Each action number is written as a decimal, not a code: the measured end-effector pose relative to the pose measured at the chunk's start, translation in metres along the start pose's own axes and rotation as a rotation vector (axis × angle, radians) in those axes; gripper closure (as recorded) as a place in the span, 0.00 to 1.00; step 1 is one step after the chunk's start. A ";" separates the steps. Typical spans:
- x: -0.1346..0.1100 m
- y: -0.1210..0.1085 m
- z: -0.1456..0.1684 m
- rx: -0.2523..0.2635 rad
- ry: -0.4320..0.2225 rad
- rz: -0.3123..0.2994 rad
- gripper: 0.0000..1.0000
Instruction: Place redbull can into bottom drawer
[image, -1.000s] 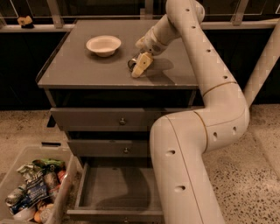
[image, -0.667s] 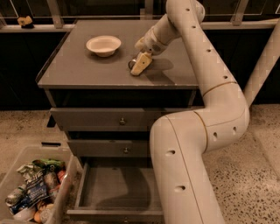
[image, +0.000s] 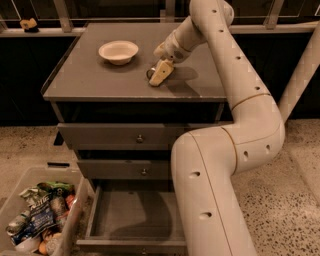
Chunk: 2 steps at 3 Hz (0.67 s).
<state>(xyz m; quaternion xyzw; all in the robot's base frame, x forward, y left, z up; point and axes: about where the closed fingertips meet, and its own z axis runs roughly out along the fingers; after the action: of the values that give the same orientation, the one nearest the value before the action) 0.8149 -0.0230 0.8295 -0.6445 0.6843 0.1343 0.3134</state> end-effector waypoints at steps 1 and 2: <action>-0.005 -0.002 -0.007 0.000 0.000 0.000 1.00; -0.007 0.001 -0.009 0.000 0.000 0.000 1.00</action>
Offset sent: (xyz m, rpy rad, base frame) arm 0.0036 0.0142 0.0971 -0.0298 -0.0252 -0.0472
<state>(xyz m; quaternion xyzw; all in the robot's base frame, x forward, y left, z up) 0.8119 -0.0222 0.8405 -0.6444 0.6844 0.1342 0.3136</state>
